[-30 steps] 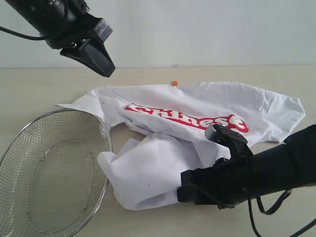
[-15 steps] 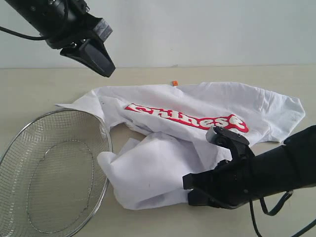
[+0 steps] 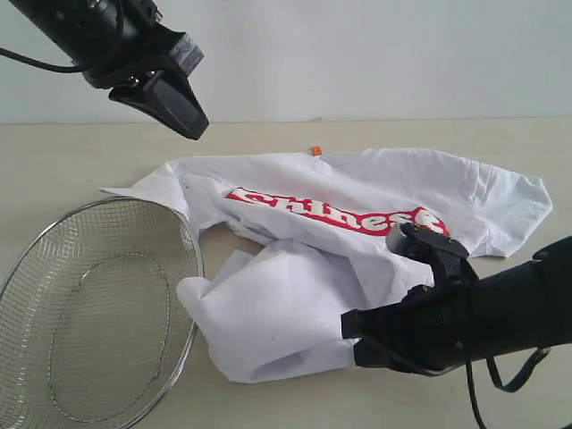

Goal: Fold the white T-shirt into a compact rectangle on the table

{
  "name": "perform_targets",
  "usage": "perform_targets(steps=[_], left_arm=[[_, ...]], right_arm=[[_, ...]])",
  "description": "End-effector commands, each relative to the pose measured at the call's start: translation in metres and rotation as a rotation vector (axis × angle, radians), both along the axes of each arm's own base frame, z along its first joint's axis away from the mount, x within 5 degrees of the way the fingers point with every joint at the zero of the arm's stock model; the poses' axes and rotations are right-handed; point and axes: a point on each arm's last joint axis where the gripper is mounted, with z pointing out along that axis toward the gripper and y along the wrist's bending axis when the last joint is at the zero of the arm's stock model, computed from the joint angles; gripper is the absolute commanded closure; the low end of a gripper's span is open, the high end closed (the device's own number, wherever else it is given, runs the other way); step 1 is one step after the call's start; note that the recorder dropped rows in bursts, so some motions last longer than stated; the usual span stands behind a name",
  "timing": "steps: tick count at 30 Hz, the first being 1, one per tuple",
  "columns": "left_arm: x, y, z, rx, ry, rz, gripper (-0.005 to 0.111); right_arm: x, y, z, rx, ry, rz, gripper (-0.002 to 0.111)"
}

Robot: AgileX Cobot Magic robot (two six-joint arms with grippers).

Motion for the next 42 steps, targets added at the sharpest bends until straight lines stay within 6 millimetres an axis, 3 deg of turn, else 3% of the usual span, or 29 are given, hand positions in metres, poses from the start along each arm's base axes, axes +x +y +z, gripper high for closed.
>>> perform_targets(steps=[1,6,11,13,18,27,42], left_arm=[[-0.003,-0.001,0.002,-0.014,0.001,-0.004,0.102],[-0.003,-0.001,0.002,-0.014,0.001,-0.004,0.102],[-0.003,-0.001,0.002,-0.014,0.001,-0.004,0.102],[-0.003,-0.001,0.002,-0.014,0.001,-0.004,0.102],[-0.003,-0.001,0.002,-0.014,0.001,-0.004,0.102],[-0.005,0.000,0.007,-0.018,-0.011,-0.004,0.102],[-0.005,0.000,0.007,-0.018,-0.011,-0.004,0.102]], right_arm=[[-0.003,-0.002,0.006,-0.011,-0.016,0.007,0.109],[-0.002,-0.003,0.005,-0.018,-0.013,0.002,0.103],[-0.003,-0.002,0.005,-0.014,-0.019,0.024,0.061],[-0.003,-0.002,0.005,-0.018,-0.025,0.033,0.052],[-0.003,-0.001,0.005,-0.013,-0.020,0.025,0.057],[0.007,0.007,-0.004,0.037,0.019,0.051,0.057],[0.007,0.008,-0.004,0.052,0.025,0.054,0.057]])
